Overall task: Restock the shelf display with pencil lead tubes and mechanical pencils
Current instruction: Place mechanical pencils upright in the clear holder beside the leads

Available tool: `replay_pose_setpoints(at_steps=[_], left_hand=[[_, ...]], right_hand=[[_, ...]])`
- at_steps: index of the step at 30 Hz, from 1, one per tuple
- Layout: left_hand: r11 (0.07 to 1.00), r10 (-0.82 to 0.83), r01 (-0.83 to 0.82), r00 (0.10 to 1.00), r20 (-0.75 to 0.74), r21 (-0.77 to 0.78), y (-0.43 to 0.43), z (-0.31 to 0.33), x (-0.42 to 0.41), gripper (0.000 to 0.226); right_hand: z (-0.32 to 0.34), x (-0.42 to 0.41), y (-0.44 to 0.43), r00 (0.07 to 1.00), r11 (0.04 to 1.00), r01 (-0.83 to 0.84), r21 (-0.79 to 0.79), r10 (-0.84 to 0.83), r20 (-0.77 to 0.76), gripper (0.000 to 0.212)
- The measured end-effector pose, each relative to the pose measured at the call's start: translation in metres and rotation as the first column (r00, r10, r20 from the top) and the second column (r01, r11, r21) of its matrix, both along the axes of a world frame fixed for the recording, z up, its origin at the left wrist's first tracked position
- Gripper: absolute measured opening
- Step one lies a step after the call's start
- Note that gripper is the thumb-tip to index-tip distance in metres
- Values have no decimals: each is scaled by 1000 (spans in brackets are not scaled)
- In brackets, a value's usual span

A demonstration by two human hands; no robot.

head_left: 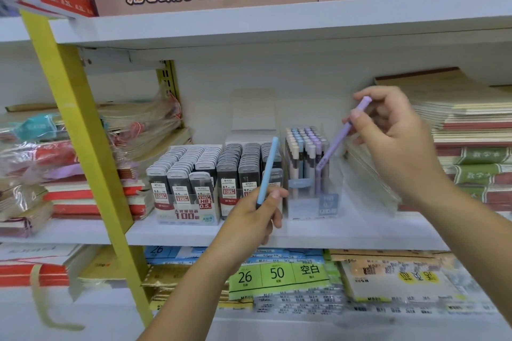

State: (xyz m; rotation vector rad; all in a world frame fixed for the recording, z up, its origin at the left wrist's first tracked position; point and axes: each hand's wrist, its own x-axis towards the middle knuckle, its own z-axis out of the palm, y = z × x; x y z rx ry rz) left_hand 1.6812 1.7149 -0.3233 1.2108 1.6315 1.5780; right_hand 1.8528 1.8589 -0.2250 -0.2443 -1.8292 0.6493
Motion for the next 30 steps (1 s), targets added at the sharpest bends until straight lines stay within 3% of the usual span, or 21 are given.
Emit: replay_pose_setpoints(at_steps=[4, 8, 14, 21, 25, 28, 30], left_hand=[[999, 33, -34, 998, -49, -8, 3, -2, 1, 23], [999, 44, -45, 995, -91, -16, 7, -4, 3, 21], [999, 38, -40, 993, -108, -11, 10, -4, 3, 21], [999, 40, -41, 992, -116, -5, 10, -2, 4, 20], [999, 38, -38, 993, -116, 3, 9, -1, 5, 20], [1000, 26, -27, 990, -140, -3, 9, -1, 7, 21], [1000, 20, -22, 986, -163, -7, 8, -1, 10, 22]], right_hand=[[-7, -9, 5, 964, 988, 102, 112, -126, 235, 20], [-17, -12, 5, 917, 989, 76, 123, -118, 380, 17], [-20, -17, 6, 926, 994, 63, 92, -92, 366, 14], [-20, -24, 8, 925, 986, 131, 105, -160, 345, 28], [-28, -26, 8, 898, 957, 213, 197, -271, 346, 22], [-33, -28, 7, 813, 904, 328, 275, -418, 405, 21], [-34, -26, 2, 827, 899, 358, 254, -431, 361, 27]])
